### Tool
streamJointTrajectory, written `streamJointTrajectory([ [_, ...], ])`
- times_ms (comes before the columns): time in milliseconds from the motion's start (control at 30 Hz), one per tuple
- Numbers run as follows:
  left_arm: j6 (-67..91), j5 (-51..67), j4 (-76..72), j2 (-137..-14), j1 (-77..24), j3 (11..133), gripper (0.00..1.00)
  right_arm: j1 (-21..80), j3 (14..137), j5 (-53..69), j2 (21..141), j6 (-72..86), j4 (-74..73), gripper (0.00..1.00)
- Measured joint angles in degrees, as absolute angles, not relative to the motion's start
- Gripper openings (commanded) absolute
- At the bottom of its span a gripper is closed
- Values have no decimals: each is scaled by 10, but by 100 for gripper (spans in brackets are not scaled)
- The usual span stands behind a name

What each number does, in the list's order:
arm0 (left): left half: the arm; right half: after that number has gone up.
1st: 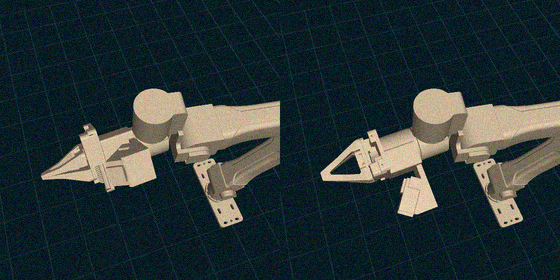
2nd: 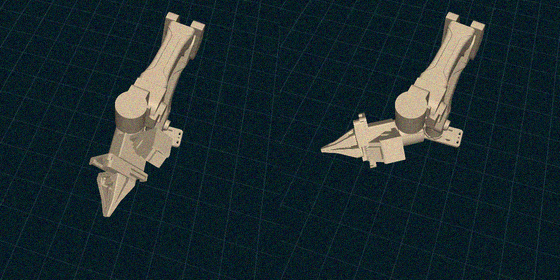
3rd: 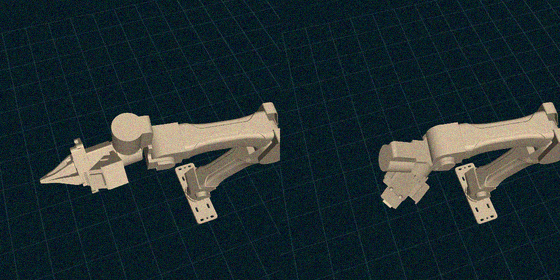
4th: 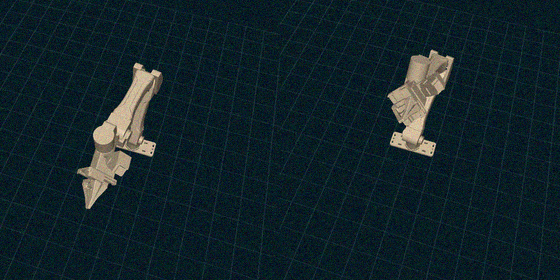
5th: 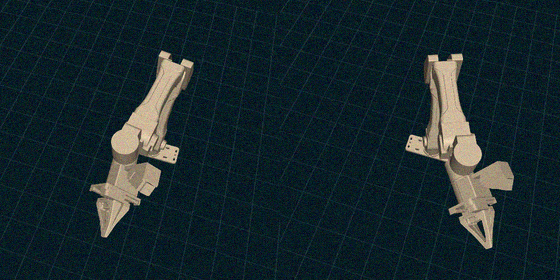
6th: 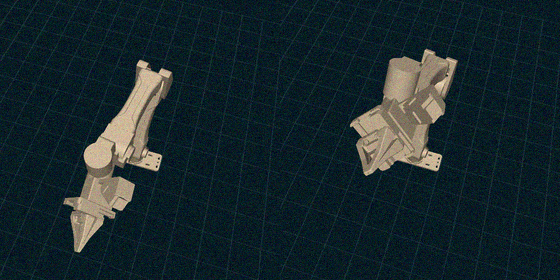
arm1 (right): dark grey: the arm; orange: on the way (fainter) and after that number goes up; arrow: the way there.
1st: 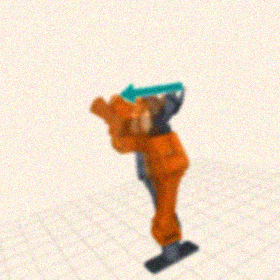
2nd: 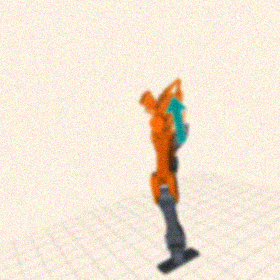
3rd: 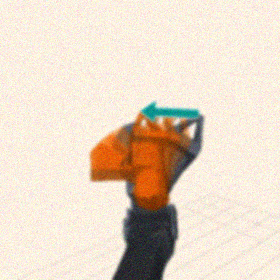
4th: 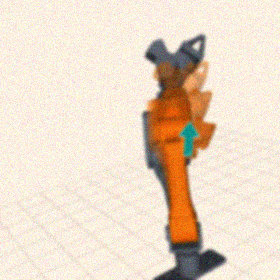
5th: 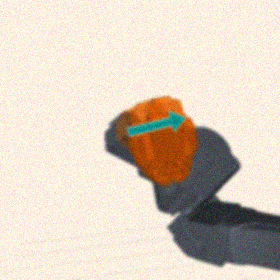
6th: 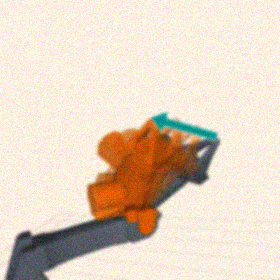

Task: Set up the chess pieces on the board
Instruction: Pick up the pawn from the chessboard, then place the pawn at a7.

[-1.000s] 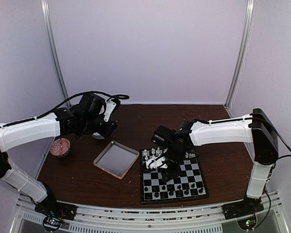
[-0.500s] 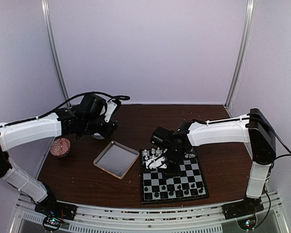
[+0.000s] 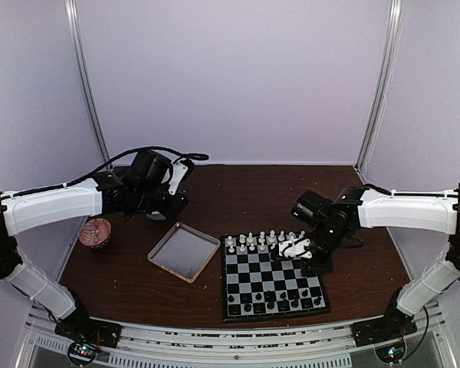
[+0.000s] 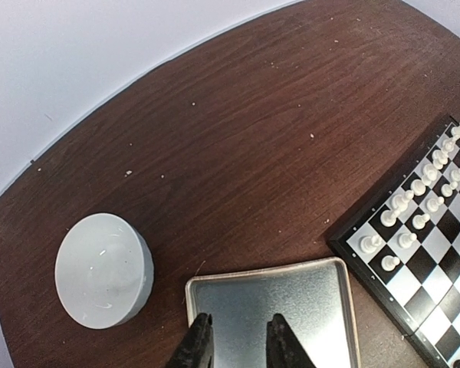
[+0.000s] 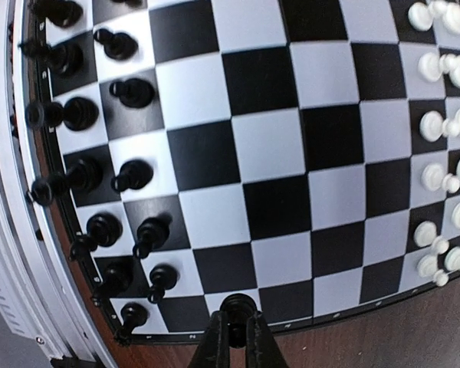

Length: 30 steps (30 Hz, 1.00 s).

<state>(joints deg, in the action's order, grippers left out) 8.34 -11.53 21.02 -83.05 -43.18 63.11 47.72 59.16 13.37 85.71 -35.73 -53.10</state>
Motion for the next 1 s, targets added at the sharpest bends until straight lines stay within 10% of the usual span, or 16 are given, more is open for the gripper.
streamJointTrajectory([
  [1000, 92, -103, 211, -843, -432, 632, 24, 468, 514, 162, 862, -390, -553, 14],
])
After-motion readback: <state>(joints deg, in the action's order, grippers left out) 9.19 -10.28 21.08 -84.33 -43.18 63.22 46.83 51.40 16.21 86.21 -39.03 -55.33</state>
